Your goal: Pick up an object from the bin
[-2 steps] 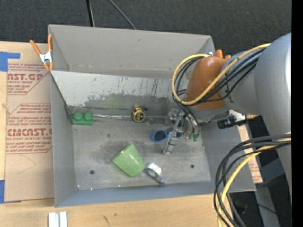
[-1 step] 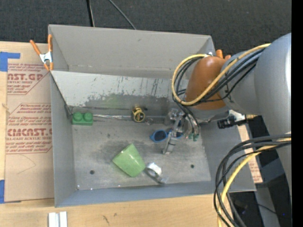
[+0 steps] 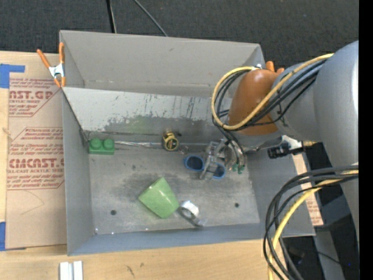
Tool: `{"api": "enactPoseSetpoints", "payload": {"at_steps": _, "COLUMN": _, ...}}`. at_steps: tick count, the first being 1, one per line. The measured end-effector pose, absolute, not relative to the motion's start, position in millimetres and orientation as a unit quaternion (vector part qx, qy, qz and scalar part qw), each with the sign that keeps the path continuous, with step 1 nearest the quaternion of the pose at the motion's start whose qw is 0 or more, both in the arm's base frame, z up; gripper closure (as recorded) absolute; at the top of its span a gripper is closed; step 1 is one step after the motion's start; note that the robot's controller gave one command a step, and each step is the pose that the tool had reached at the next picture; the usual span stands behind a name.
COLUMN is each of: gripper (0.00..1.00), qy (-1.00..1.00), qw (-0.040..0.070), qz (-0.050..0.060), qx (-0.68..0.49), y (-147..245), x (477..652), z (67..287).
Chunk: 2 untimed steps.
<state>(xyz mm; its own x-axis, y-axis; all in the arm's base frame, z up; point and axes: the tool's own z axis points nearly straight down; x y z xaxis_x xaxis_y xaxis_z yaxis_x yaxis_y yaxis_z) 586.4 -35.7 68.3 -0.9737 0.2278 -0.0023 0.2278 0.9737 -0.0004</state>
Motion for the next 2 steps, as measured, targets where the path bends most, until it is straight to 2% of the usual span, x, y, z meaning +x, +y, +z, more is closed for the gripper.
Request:
{"api": "enactPoseSetpoints", "payload": {"at_steps": 1, "gripper": 1.00, "qy": 0.993, "qw": 0.005, "qz": 0.001, "qx": 0.114, "y": -34.9, "x": 588.8, "z": 184.5}}
{"api": "enactPoseSetpoints", "payload": {"at_steps": 2, "gripper": 1.00, "qy": 0.994, "qw": 0.002, "qz": 0.001, "qx": 0.113, "y": -34.3, "x": 589.9, "z": 194.5}}
